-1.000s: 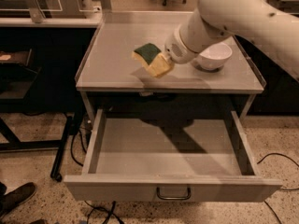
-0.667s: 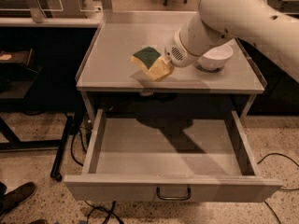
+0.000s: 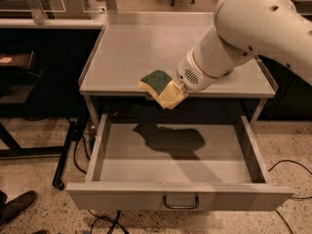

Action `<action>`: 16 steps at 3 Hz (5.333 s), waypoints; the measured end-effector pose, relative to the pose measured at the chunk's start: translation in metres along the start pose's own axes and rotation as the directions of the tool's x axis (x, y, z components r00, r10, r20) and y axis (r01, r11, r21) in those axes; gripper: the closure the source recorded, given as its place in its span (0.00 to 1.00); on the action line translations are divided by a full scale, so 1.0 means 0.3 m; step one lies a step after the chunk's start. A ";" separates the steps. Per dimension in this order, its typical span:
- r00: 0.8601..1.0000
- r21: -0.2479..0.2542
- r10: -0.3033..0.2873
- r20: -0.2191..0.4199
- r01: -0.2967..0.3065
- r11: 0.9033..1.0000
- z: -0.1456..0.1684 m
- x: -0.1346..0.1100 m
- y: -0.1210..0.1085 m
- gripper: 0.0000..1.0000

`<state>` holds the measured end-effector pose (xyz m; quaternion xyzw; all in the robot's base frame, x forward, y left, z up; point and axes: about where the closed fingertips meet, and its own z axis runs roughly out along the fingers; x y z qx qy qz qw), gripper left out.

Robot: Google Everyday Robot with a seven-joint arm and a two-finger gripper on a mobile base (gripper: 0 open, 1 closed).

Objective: Place sponge into top drawer

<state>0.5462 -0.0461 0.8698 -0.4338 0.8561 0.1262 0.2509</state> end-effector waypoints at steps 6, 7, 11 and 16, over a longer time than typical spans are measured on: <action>0.965 -0.180 0.240 -0.104 -0.255 0.950 0.519 0.380 0.168 1.00; 0.958 -0.213 0.269 -0.095 -0.283 0.935 0.604 0.425 0.170 1.00; 0.953 -0.248 0.282 -0.110 -0.301 0.921 0.747 0.477 0.174 0.81; 0.953 -0.248 0.282 -0.111 -0.301 0.921 0.747 0.477 0.174 0.00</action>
Offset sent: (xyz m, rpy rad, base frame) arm -0.0552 0.0182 -0.1180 0.0324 0.2206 -0.0817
